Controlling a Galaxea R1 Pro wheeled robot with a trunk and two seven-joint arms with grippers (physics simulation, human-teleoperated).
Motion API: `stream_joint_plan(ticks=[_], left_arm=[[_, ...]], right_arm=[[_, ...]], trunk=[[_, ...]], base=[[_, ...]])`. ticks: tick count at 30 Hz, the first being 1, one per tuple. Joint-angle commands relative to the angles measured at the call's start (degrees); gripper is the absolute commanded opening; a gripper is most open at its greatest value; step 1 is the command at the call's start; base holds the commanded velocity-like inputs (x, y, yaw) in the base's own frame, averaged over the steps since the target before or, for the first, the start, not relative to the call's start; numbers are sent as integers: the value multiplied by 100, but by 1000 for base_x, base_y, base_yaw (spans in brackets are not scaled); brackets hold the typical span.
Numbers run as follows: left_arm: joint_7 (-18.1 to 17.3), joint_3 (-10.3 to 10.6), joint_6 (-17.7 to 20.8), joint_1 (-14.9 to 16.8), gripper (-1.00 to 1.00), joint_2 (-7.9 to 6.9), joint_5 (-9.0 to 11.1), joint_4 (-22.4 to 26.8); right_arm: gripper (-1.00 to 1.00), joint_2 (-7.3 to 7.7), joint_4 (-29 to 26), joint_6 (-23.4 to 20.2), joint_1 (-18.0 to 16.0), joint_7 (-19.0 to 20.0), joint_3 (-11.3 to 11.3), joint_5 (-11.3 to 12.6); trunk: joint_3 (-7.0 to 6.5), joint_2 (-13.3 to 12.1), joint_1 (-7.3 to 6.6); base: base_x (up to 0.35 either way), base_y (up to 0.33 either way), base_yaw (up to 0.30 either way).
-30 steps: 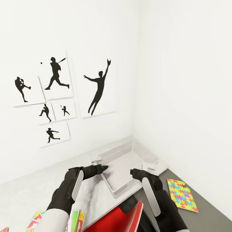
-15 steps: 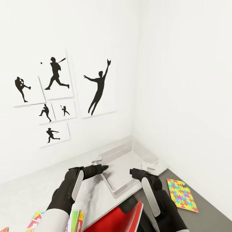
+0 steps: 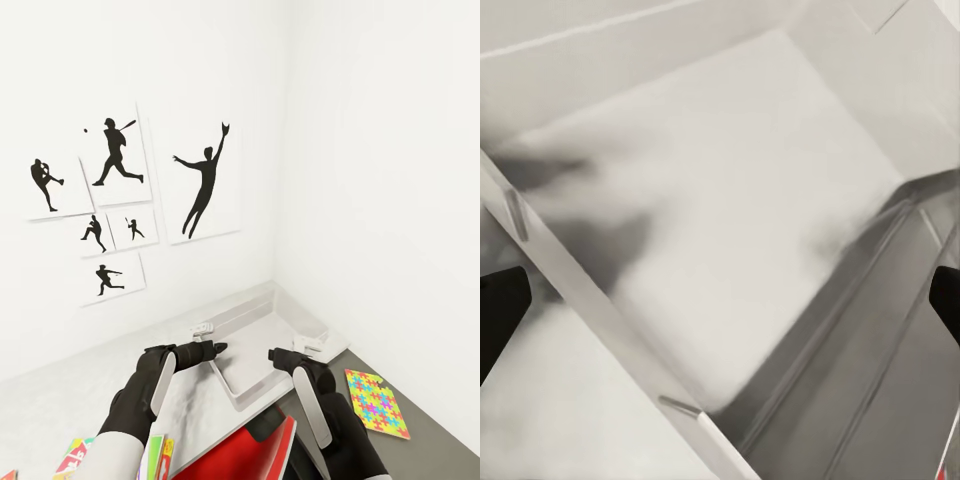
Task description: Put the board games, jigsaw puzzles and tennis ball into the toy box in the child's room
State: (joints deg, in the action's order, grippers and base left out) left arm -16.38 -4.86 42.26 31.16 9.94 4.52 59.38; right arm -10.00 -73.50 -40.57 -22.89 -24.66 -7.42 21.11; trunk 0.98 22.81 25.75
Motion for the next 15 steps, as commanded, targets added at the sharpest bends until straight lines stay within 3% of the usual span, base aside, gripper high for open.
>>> stream_joint_plan(ticks=[1, 15], left_arm=[[-2, -20, 46, 4, 100, 6, 44, 4], [-17, -15, 41, 4, 100, 6, 44, 4]], right_arm=[[100, 0, -6, -11, -5, -57, -5, 60], [100, 0, -7, -13, -5, -56, -5, 60]], trunk=[[10, 11, 4], [10, 11, 4]], base=[[0, 0, 0], [0, 0, 0]])
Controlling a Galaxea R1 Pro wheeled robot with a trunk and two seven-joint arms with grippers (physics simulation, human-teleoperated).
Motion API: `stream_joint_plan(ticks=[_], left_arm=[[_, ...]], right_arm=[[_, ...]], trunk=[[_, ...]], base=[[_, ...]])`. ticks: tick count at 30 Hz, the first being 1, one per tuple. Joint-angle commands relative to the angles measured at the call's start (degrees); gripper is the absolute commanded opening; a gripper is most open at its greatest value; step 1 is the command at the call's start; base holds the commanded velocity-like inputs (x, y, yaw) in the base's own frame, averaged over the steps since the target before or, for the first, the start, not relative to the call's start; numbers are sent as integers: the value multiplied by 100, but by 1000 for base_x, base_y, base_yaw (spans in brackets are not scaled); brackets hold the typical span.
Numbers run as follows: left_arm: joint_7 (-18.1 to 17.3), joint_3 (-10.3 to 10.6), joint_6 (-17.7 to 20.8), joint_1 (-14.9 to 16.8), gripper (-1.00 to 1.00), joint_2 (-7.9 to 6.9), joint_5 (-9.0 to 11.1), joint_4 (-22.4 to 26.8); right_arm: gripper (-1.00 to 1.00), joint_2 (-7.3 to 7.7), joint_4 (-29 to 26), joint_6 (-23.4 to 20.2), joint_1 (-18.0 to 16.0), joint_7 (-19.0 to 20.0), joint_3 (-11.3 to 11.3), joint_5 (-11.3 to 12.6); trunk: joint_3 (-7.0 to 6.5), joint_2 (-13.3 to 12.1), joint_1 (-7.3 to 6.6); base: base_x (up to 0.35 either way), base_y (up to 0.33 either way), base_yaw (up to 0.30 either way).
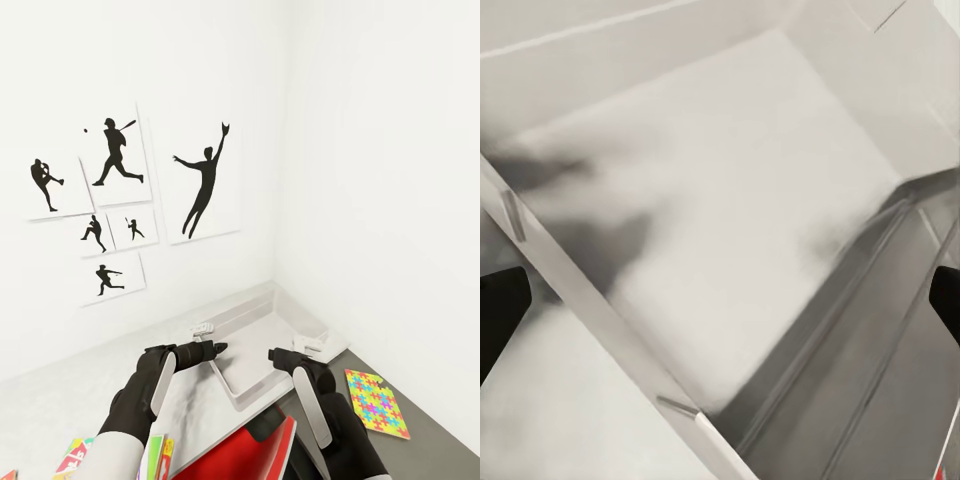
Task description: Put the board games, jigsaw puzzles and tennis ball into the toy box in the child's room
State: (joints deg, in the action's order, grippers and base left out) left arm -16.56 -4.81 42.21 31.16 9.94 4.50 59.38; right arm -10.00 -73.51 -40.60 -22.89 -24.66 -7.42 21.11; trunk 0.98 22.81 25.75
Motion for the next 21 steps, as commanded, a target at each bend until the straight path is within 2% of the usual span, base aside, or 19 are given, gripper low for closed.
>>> stream_joint_plan(ticks=[1, 21], left_arm=[[-2, -20, 44, 4, 100, 6, 44, 4], [-12, -20, 42, 4, 100, 6, 50, 4]], right_arm=[[100, 0, -6, -10, -5, -57, -5, 60], [100, 0, 1, -10, -5, -57, -5, 60]], trunk=[[10, 11, 4], [10, 11, 4]], base=[[0, 0, 0], [0, 0, 0]])
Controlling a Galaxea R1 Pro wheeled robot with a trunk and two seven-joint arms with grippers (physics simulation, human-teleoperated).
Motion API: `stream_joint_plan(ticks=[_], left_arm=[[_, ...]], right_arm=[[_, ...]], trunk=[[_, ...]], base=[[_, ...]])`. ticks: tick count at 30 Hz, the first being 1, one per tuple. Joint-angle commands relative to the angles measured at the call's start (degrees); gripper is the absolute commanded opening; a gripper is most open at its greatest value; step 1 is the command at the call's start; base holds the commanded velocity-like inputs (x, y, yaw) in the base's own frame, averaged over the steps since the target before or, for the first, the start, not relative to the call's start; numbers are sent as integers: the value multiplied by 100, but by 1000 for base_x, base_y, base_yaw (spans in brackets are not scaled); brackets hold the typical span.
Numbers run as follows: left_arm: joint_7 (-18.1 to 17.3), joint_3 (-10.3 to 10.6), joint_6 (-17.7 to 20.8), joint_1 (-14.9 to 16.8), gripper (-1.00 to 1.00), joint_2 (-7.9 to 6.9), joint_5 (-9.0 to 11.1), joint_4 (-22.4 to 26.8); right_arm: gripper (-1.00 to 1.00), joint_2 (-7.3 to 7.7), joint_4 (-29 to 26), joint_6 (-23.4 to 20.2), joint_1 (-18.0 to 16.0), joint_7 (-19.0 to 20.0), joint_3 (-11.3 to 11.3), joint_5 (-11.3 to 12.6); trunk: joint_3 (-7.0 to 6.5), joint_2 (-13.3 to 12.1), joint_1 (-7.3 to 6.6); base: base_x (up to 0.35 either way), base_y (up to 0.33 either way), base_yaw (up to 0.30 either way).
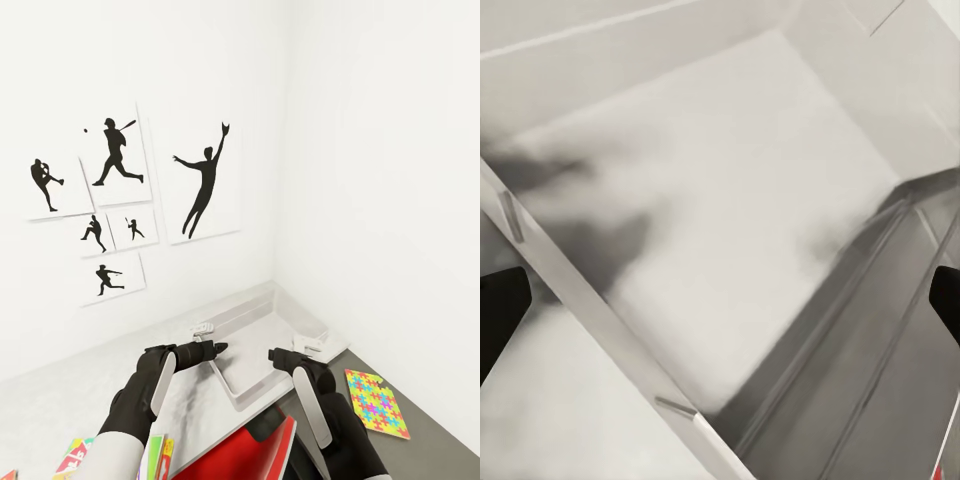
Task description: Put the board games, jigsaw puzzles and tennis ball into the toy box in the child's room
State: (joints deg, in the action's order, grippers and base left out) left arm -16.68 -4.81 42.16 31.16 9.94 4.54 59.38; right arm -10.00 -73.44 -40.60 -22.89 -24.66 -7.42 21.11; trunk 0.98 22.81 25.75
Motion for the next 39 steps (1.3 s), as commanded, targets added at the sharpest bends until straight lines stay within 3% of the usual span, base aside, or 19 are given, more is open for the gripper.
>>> stream_joint_plan(ticks=[1, 14, 22, 32, 39], left_arm=[[2, -20, 46, 4, 100, 6, 46, 4], [84, -20, 55, 4, 100, 6, 63, -20], [585, -20, 47, 4, 100, 6, 134, -68], [664, -19, 34, 4, 100, 6, 211, -143], [735, -13, -357, 4, 100, 6, 214, -321]], right_arm=[[100, 0, -5, -10, -5, -57, -5, 60], [100, 0, -3, -10, -5, -55, -5, 60], [100, 0, -3, -12, -5, -50, -5, 60], [100, 0, -3, -10, -5, -48, -5, 60], [100, 0, 3, -10, -5, -48, -5, 60]], trunk=[[10, 11, 4], [10, 11, 4], [23, 11, 4], [76, 11, 4], [137, 11, 4]], base=[[0, 0, 0], [0, 0, 0], [0, 0, 0], [0, 0, 0], [0, 0, 0]])
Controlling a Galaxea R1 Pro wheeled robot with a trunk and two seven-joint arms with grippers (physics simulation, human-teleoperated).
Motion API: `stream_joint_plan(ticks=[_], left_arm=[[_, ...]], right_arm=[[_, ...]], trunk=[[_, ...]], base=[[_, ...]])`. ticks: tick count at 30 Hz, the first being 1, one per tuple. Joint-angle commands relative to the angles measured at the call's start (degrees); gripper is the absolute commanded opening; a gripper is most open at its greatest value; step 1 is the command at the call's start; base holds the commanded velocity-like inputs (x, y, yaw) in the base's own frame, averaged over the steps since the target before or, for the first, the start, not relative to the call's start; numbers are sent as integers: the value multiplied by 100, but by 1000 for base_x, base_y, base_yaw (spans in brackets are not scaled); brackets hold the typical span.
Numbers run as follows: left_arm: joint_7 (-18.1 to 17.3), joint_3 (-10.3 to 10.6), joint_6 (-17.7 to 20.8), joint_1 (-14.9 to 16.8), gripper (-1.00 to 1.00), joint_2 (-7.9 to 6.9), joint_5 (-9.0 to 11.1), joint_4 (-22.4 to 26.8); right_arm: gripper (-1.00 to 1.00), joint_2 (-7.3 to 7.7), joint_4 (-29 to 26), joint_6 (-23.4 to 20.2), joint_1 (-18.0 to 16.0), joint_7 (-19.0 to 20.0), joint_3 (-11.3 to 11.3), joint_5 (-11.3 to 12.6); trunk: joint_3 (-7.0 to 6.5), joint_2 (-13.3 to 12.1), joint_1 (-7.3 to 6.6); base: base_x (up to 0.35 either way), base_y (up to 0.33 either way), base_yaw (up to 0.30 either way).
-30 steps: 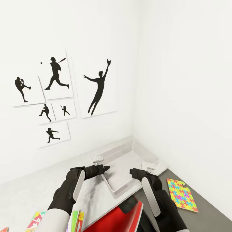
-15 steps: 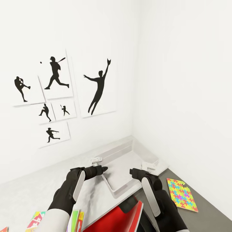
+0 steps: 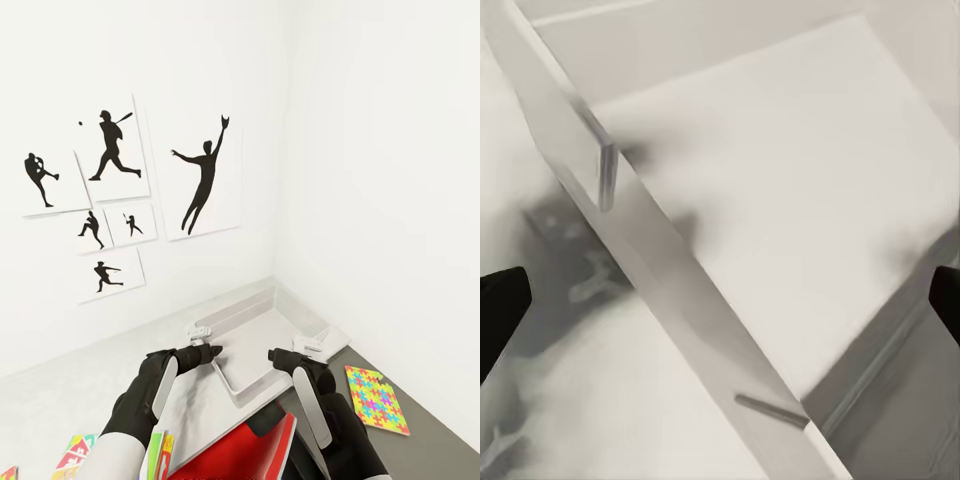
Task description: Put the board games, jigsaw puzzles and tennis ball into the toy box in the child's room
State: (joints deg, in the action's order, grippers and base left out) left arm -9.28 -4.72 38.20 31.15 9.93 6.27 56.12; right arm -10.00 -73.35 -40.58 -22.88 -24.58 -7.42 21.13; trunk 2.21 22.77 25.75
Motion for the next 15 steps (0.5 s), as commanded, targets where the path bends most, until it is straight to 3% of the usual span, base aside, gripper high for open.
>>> stream_joint_plan(ticks=[1, 15], left_arm=[[4, -22, 15, 5, 100, 6, 41, -2], [22, -23, -40, 5, 100, 6, 33, -13]], right_arm=[[100, 0, -5, -11, -6, -56, -6, 58], [100, 0, -4, -11, -6, -48, -1, 58]], trunk=[[24, 15, 4], [156, 15, 4]], base=[[0, 0, 0], [0, 0, 0]])
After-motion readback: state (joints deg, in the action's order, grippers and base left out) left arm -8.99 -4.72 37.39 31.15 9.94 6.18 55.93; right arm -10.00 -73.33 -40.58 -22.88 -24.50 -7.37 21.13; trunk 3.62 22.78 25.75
